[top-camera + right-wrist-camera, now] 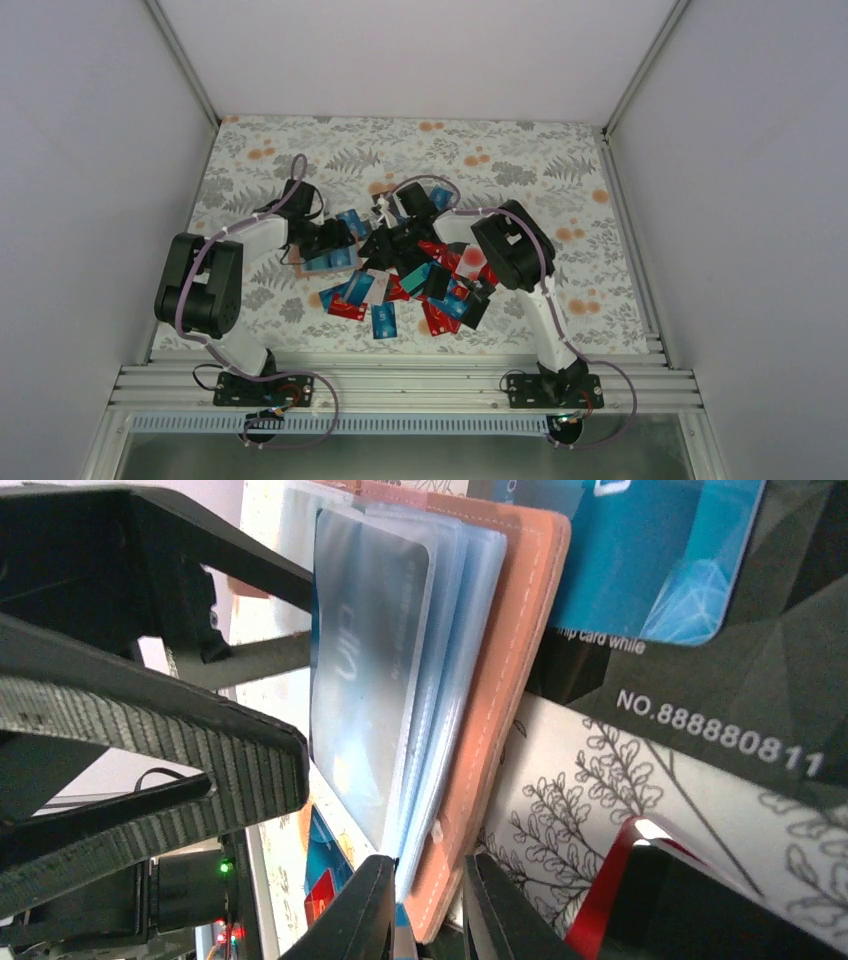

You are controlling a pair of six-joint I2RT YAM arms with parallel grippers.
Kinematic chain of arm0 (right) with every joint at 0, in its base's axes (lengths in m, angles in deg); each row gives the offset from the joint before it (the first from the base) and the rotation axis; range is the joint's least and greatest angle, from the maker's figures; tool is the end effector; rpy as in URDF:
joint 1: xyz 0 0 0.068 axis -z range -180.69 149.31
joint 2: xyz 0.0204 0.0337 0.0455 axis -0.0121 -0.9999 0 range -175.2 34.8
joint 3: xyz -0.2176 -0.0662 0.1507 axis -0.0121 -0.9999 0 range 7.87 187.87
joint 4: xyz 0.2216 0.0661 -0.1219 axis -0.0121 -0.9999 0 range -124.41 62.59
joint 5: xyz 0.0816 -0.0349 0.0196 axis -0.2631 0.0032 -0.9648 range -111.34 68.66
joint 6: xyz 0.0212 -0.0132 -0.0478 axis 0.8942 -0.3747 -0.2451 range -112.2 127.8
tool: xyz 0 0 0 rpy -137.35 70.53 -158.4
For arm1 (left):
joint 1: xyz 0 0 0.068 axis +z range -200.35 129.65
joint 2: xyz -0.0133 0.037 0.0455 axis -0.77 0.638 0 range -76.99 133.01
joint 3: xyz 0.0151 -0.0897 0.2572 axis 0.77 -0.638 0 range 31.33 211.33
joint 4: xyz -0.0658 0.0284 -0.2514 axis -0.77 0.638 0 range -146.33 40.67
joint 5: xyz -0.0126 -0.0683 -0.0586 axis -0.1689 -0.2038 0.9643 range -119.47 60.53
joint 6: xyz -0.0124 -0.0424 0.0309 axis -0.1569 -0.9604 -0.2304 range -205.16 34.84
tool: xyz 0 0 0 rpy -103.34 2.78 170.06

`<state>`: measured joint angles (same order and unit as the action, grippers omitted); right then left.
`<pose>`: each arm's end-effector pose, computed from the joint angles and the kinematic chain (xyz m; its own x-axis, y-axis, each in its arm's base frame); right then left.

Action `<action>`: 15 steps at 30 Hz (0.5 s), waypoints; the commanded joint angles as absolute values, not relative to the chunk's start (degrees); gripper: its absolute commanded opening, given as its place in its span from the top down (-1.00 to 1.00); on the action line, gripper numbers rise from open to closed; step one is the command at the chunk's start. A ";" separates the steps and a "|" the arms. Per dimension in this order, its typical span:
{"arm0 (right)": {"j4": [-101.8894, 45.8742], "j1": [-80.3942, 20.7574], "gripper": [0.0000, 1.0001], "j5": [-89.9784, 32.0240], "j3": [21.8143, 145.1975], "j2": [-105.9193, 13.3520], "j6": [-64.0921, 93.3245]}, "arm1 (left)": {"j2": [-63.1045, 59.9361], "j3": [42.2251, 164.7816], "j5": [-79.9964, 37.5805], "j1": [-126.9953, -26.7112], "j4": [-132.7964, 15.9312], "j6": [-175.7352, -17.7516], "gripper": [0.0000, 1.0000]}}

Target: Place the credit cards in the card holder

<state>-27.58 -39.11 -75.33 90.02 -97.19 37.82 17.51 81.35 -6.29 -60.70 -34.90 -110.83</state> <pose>0.3437 0.3093 0.0885 -0.9063 -0.3434 -0.2465 -0.3688 0.3572 0.8582 0.2935 -0.0679 0.1504 -0.9494 -0.2313 -0.2122 -0.0977 0.8602 -0.5005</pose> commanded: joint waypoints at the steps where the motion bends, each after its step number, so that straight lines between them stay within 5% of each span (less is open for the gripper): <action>1: -29.17 -39.72 0.58 -74.97 89.52 -92.94 37.80 | 18.24 83.88 -12.64 -61.60 -27.15 -109.84 -0.65; 6: -30.44 -39.72 0.56 -74.43 90.00 -91.69 36.65 | 17.39 84.72 -12.12 -61.82 -26.04 -109.34 -0.99; 15: -32.96 -39.74 0.53 -74.28 91.87 -90.69 34.88 | 13.07 85.49 -14.50 -62.03 -23.27 -108.58 -1.00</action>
